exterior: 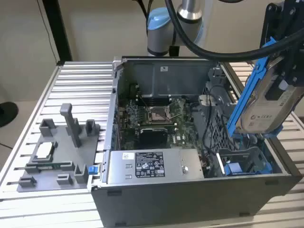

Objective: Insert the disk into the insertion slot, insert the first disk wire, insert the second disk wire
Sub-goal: 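Insert the disk into the insertion slot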

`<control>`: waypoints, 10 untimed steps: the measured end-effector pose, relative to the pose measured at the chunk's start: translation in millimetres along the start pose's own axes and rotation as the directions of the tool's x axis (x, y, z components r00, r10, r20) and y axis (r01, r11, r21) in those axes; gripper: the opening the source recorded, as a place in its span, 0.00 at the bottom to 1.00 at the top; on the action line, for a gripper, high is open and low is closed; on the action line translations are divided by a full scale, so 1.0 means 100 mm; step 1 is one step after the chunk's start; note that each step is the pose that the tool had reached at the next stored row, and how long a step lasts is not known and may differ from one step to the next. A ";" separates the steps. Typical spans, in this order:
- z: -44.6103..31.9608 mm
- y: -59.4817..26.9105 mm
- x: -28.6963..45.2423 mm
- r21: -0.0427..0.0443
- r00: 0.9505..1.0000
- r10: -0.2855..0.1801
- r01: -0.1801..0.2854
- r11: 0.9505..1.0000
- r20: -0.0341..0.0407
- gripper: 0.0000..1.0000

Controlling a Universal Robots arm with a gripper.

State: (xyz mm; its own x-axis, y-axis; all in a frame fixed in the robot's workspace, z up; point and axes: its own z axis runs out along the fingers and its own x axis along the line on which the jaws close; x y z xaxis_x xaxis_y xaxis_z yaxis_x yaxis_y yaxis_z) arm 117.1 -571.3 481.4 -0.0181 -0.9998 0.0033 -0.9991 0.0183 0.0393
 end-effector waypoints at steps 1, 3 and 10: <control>0.000 0.000 0.000 0.000 1.000 0.000 0.000 1.000 0.000 0.00; 0.000 0.000 0.000 0.000 1.000 0.000 0.000 1.000 0.000 0.00; 0.001 0.000 0.000 0.000 1.000 0.000 0.000 1.000 0.000 0.00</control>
State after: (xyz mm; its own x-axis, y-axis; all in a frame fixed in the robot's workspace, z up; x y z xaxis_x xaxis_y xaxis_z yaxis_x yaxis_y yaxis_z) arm 117.1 -571.3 481.4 -0.0181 -0.9998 0.0036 -0.9991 0.0182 0.0393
